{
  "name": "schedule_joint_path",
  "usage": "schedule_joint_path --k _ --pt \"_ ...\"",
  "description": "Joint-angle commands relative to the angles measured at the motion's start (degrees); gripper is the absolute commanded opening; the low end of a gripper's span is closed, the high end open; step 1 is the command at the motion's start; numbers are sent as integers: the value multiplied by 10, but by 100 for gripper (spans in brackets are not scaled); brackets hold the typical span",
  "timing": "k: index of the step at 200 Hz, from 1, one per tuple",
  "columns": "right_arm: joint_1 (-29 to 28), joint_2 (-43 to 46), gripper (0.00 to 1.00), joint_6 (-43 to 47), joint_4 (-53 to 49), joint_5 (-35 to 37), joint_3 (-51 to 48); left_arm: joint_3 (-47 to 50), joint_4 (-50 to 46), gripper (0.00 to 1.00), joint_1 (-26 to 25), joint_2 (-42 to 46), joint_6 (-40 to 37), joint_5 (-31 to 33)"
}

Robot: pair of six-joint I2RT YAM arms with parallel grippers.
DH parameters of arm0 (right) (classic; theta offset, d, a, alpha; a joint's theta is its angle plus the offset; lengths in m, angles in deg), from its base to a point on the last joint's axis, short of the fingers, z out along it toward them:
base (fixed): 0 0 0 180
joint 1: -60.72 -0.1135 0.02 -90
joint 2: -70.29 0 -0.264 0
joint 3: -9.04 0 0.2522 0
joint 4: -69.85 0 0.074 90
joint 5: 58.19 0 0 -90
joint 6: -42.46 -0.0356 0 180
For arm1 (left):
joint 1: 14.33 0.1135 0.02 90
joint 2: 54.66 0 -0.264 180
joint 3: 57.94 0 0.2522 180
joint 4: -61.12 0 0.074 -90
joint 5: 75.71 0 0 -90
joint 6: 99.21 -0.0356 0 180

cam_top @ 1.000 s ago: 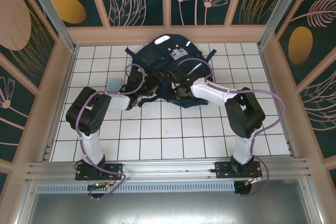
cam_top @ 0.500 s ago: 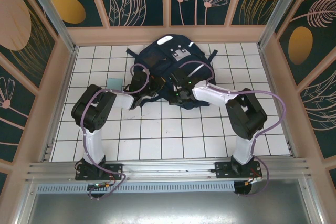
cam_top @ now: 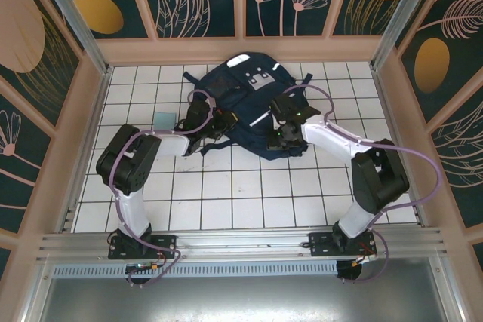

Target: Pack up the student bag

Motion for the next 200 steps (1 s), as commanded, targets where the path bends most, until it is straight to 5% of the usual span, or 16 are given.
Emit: schedule_joint_path --k 1,80,120,174,200 --pt "36 23 0 64 -77 97 2 1 -46 0 24 19 -65 -10" --pt "112 -16 0 270 23 170 28 -40 -179 0 35 51 -193 -53" --pt "150 -27 0 429 172 180 -6 -53 -216 0 41 47 -232 -91" --pt "214 -53 0 628 304 65 -14 -52 -240 0 51 50 -262 -111" --pt "224 -79 0 650 302 9 21 -54 -247 0 56 46 -268 -108"
